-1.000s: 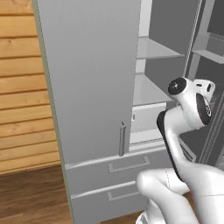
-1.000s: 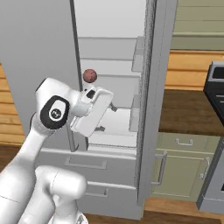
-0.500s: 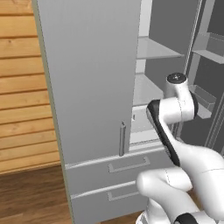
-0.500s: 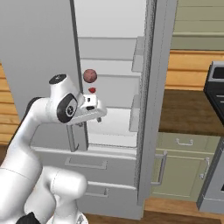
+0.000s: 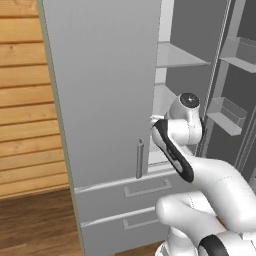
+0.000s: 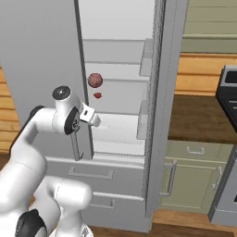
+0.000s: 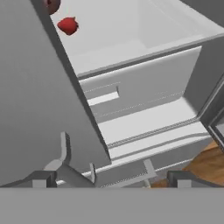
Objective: Take the strawberry from the fridge and place it on top of the pancake, located on the dining counter.
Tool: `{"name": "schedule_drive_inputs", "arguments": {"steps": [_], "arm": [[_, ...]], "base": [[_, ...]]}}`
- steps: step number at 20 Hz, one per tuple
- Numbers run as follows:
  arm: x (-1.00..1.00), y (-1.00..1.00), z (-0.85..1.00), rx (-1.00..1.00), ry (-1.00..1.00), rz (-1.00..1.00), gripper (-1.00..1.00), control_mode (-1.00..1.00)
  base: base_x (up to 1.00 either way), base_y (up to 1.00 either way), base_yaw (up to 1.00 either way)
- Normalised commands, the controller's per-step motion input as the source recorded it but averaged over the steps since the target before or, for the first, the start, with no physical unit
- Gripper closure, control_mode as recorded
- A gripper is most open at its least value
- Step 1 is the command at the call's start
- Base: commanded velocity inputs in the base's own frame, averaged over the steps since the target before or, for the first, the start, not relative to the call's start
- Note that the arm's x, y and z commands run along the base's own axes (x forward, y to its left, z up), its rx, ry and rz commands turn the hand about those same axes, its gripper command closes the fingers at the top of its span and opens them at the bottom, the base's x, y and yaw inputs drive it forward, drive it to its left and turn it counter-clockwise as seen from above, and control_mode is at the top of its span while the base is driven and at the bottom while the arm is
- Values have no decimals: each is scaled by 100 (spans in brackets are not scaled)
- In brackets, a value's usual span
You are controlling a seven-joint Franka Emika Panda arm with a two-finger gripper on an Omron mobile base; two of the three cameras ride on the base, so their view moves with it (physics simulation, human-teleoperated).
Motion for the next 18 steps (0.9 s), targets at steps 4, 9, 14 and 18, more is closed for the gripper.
{"name": "schedule_drive_inputs", "arguments": {"steps": [4,9,14,18], "arm": [[16,88,-21,0,-4,-4,-100,-100],[1,33,-42,0,0,16,-100,-100],[21,19,-14,0,0,17,-100,-100],[34,-5,-17,0,0,3,-100,-100]], "base": [[0,0,0],[0,0,0],[0,0,0],[0,0,0]]}}
